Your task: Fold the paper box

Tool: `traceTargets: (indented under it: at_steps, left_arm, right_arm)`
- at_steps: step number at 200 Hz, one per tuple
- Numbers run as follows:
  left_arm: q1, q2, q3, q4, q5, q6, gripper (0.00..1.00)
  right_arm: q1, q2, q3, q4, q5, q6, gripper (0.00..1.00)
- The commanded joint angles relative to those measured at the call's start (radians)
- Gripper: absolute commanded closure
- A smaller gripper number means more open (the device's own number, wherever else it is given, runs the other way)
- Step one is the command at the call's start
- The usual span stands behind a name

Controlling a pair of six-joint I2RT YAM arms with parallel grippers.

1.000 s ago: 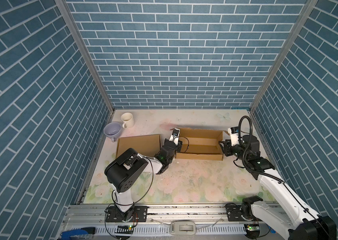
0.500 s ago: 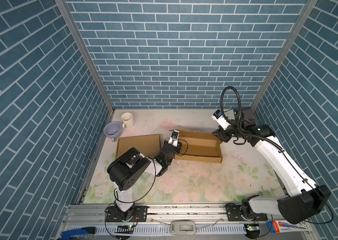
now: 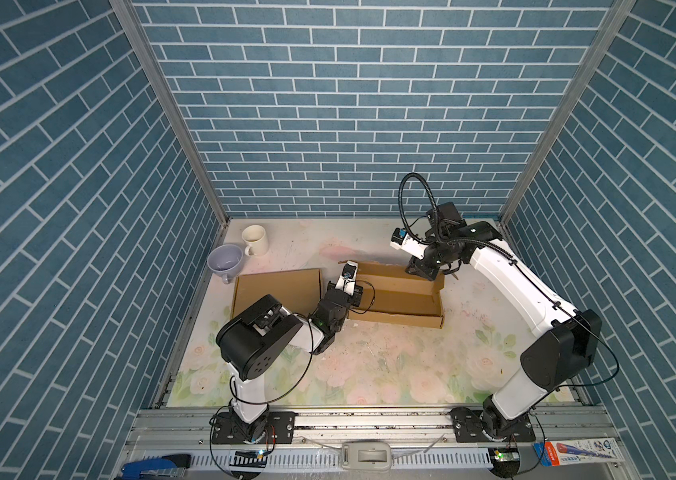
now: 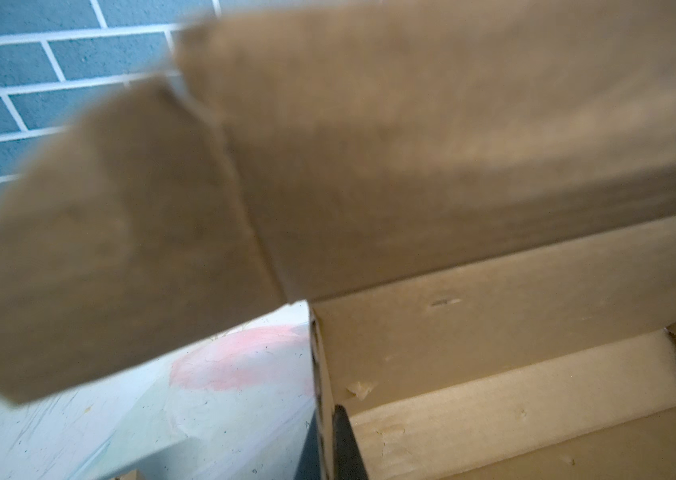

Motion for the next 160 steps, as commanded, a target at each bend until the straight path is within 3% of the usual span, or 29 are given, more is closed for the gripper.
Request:
traceTargets:
  at_steps: [1,43,62,104,133,160]
  left_arm:
    - [-0.003,0.044,-0.037,-0.143,0.000,0.020,1.00]
    - [-0.003,0.022,-0.052,-0.143,-0.002,0.019,1.00]
    - [-0.003,0.001,-0.070,-0.141,-0.003,0.012,0.97]
    - [-0.011,-0.093,-0.110,-0.153,-0.024,0.011,0.77]
    - [-0.032,-0.231,-0.150,-0.200,-0.055,0.012,0.67]
    - [-0.074,-0.389,-0.212,-0.265,-0.111,0.032,0.65]
  right_arm:
    - [0.004,0.016,0.045,-0.079,-0.059,-0.052,0.81]
    - [0.004,0.024,0.008,-0.097,-0.088,-0.057,1.00]
    - [0.004,0.019,-0.026,-0.089,-0.116,-0.055,1.00]
    - [0.004,-0.007,-0.115,-0.033,-0.127,-0.027,1.00]
    - [0.004,-0.027,-0.170,0.011,-0.142,-0.007,1.00]
    - [0.004,-0.034,-0.215,0.037,-0.134,0.000,1.00]
